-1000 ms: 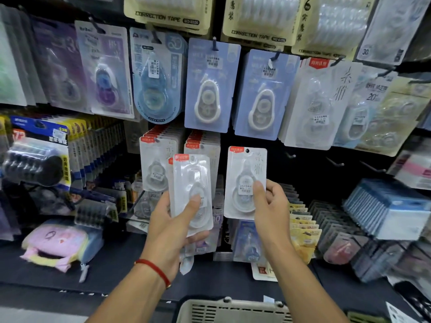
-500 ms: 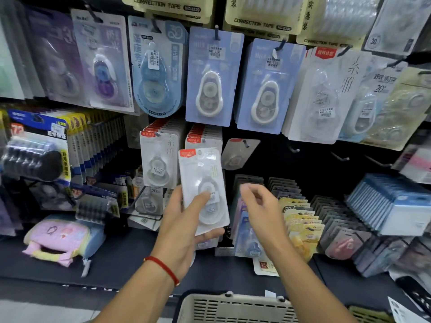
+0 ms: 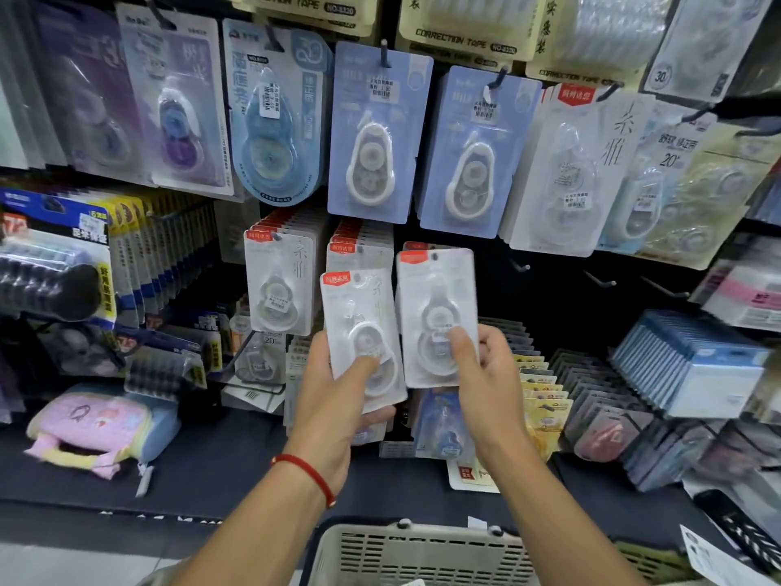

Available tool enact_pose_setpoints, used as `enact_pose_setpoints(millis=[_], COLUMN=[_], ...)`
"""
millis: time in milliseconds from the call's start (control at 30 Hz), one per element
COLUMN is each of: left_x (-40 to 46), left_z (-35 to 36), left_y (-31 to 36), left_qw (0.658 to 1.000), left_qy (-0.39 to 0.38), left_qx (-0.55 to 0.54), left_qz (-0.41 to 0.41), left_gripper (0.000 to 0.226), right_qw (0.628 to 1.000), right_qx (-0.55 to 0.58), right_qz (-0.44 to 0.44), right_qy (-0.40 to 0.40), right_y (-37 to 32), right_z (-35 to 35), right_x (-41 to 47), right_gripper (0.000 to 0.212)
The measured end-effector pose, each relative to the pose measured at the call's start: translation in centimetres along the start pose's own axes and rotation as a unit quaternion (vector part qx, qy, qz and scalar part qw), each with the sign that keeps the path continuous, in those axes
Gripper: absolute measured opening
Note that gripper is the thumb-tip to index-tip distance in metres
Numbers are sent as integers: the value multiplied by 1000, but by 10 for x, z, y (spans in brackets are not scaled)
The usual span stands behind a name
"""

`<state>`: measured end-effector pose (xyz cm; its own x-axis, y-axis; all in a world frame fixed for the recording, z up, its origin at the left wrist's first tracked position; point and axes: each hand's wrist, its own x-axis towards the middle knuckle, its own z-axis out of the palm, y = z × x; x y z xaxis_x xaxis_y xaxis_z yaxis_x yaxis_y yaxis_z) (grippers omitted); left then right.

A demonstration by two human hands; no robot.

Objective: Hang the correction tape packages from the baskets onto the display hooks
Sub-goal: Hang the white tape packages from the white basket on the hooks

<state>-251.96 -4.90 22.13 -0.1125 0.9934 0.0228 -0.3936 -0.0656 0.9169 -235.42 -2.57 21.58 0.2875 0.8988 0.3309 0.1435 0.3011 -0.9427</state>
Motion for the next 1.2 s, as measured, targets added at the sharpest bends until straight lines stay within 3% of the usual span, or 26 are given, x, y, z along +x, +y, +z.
enact_pose_setpoints(millis=[67,233,633,800,867,933,1033,1200], left_x=[2,4,3,4,3,2,-1,-4], left_z=[-3,-7,-12,-8,-5,-2,3,12], left_y=[-1,-2,1,1,1,1,-1,-5], left_qw=[999,996,993,995,997,998,997,997], left_qy=[27,40,70,57,33,-6,-60,-57], left_qx=[29,60,56,48,36,34,31,29], left_qz=[14,53,74,68,59,49,46,31], left_gripper=[37,43,29,34,36,39,39,50], right_qw=[999,999,997,990,991,995,988,998], right_qx=[-2,-11,-7,-134,-132,-80,-26,15], right_qz=[-5,0,-20,25,-3,-3,6,28], right_qy=[43,51,73,45,20,-63,-149,-62], right_y=[3,5,5,5,-1,-7,-10,-11], right_z=[-2,1,8,7,7,10,13,16], right_x=[2,6,4,6,3,-2,-9,-9], right_gripper=[14,18,23,58,42,24,18,18])
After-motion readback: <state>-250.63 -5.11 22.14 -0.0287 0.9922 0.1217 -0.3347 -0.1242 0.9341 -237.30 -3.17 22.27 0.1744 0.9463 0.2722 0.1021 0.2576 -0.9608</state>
